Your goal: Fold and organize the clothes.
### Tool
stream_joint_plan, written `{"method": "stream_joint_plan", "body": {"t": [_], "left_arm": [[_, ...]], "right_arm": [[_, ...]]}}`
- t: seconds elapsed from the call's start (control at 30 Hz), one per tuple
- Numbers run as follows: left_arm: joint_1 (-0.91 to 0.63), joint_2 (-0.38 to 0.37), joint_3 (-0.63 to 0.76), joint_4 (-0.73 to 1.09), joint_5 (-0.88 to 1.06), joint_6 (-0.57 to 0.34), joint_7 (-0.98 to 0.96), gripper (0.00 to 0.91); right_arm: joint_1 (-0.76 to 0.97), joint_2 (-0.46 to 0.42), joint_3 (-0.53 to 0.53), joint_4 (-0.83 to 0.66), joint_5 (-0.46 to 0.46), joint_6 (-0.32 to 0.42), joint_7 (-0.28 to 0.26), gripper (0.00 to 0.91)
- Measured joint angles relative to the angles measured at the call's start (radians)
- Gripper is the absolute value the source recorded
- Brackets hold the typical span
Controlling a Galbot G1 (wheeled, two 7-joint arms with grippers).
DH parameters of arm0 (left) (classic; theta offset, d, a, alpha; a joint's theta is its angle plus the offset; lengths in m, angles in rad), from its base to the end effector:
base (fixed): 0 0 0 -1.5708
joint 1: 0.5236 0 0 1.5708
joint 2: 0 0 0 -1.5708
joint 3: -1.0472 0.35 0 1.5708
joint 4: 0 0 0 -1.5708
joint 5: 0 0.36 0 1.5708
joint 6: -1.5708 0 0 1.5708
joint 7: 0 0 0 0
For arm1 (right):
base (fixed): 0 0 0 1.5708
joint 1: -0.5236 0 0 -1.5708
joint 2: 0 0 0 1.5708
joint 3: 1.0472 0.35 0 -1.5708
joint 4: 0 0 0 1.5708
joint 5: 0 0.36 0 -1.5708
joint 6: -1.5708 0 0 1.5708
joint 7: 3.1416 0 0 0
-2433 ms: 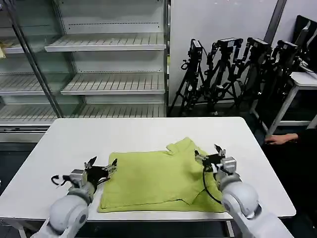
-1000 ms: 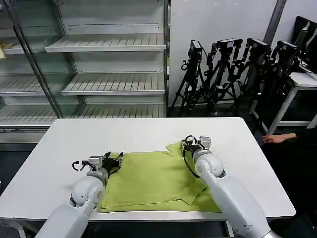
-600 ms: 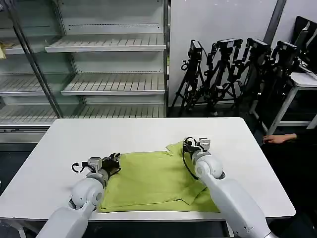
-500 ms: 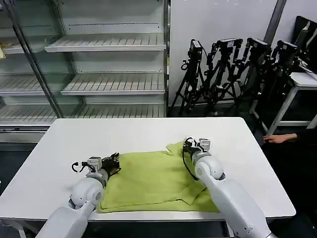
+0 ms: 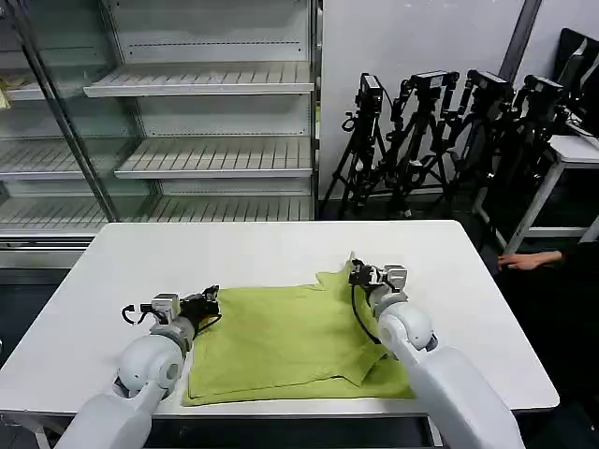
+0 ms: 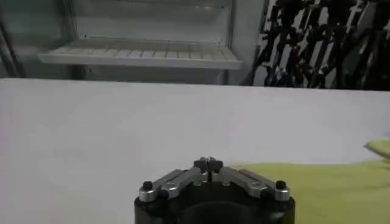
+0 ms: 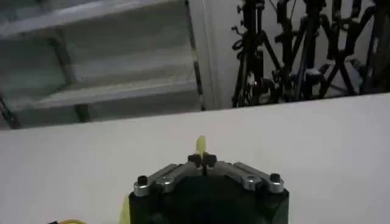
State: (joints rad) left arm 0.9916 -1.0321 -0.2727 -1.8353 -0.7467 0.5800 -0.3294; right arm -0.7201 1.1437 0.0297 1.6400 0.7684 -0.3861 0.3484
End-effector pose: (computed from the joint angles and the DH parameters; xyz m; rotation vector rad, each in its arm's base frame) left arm 0.3507 0.0572 -0.2448 -0.1297 -2.6736 0.0539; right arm 0.4172 0.0203 -0.2454 0.2832 -2.8201 -0.1717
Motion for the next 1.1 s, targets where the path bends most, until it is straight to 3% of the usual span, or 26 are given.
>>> {"method": "stream_joint_plan", "body": {"t": [0.6,1.1], "left_arm": [[0.163,0.058,-0.092,-0.199,0.043,-0.002,0.054,0.020],[0.340,0.056,-0.137,-0.343,0.163,-0.003,0.108,0.020]], "right_arm": [[-0.303,-0.083,0.148,0.319,-0.109,0.041,-0.048,0.000],[-0.572,-0.097,0.292,0.508,-0.161,0.047,-0.071,0.000]]}}
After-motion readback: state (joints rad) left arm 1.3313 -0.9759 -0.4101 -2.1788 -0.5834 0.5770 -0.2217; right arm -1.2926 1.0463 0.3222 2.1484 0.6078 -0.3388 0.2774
